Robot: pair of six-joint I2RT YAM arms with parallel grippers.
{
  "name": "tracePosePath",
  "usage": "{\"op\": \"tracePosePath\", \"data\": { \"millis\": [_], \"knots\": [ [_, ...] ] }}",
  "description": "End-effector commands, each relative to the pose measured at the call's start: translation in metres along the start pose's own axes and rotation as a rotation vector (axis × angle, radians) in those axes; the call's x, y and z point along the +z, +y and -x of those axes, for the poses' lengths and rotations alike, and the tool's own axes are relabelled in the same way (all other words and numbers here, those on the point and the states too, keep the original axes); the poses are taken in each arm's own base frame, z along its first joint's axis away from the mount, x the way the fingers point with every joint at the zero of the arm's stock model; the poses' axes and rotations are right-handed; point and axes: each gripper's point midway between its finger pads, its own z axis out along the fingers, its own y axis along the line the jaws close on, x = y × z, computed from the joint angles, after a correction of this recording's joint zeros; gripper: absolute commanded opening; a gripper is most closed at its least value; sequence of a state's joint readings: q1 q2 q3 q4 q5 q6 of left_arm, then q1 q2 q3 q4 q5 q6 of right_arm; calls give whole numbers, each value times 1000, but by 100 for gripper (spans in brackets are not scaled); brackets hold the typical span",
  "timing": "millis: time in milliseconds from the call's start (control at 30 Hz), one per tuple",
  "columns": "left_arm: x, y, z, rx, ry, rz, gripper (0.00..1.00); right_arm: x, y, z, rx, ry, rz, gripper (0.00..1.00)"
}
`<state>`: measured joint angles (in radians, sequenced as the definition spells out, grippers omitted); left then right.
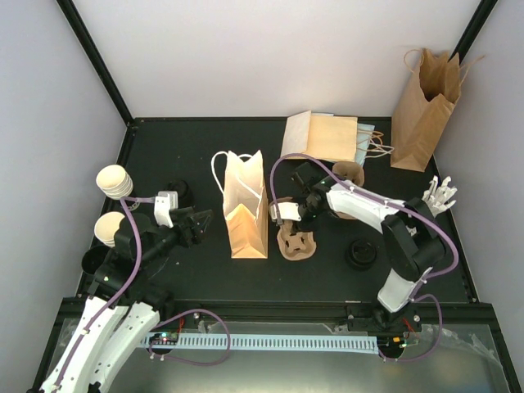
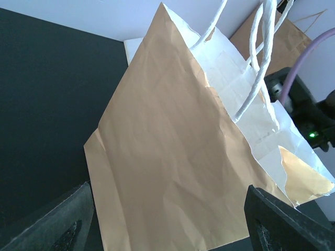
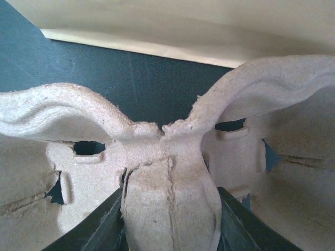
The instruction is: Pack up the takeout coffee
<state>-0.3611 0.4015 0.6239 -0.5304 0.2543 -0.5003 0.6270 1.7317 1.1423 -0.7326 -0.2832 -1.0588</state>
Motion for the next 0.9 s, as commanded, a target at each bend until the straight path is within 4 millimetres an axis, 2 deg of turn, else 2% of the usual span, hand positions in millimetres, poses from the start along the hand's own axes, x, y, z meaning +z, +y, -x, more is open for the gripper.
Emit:
{"op": "tracePosePath", "data": {
  "millis": [0,233,500,533,600,733,867],
  "knots": [
    [-2,-2,8,16,-27,4,82,-38,-4,18,25,-74,-63,43],
    [-5,-4,12,22,-38,3,82,-99,6,41,52,-201,-181,44],
    [-16,-16,36,58,-90,-3,82,-186,11,76,91,-369,-320,43],
    [-16,-18,38,64,-91,-7,83,-196,11,80,99,-390,-332,42],
    [-18,-19,41,70,-95,2,98,-214,12,88,126,-440,-353,41],
    [-22,-18,48,72,-107,26,99,-245,22,108,146,-574,-363,41],
    [-23,-45,55,114,-102,-101,99,-284,36,132,164,-763,-352,41]
  ]
}}
